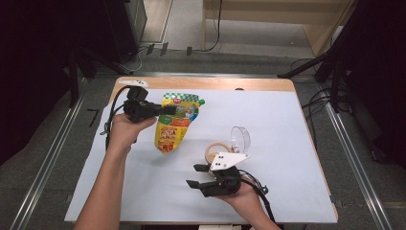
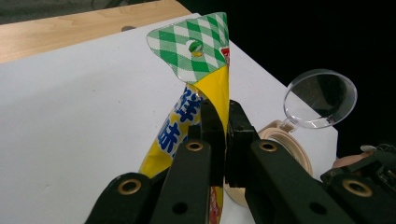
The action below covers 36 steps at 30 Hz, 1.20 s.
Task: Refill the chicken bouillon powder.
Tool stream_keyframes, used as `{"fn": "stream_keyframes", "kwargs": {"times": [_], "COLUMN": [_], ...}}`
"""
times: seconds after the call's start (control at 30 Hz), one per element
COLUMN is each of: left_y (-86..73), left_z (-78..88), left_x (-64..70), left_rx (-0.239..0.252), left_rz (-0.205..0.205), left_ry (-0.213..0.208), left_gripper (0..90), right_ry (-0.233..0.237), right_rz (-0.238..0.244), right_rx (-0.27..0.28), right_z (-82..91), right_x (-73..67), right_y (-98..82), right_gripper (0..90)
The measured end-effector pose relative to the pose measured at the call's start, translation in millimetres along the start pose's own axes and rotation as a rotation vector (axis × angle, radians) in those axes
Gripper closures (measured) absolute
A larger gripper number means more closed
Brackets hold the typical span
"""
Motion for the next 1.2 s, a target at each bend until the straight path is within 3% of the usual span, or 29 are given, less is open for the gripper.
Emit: {"fn": "stream_keyframes", "kwargs": {"times": [0.27,0.4,0.5,0.63,0.7,0.83,1.2], "left_y": [11.2,15.2,16.7,14.9,13.8,11.1,6.2], "left_z": [-12.2,-18.0,-22.4,-31.0,-31.2,-25.6,-17.8], "left_x": [1.5,-1.4,-4.2,-10.3,-12.5,-13.2,-10.7], "left_rx": [0.018,0.034,0.050,0.037,0.047,0.031,-0.008], "left_rz": [-0.030,-0.040,-0.036,-0.023,-0.016,-0.024,-0.020], "left_ry": [0.020,0.022,0.027,0.040,0.023,0.043,0.042], "left_gripper": [89.7,89.6,89.6,89.4,88.9,88.2,85.7], "right_ry": [-0.016,-0.047,-0.048,-0.049,-0.047,-0.049,-0.049], "right_rz": [-0.018,-0.014,-0.023,-0.025,-0.030,-0.033,-0.032], "right_rx": [-0.002,-0.016,-0.018,-0.016,-0.016,-0.029,-0.033], "right_z": [2.9,4.6,5.2,5.8,5.5,4.0,5.1], "right_x": [3.4,4.0,4.6,5.4,5.6,6.5,5.3], "right_y": [-6.8,-10.2,-11.7,-12.4,-13.2,-15.7,-17.3], "right_gripper": [45.1,45.1,45.1,45.1,45.1,45.3,45.4]}}
Point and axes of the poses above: each handheld gripper's, and its own axes: z roughly backward along the jaws, y roughly out of its top, x roughly to its right, the point moved 4 cm from there along -z, roughly forward along the jaws, and after that the axes turned 6 degrees about -x, right-handed, at the moved point
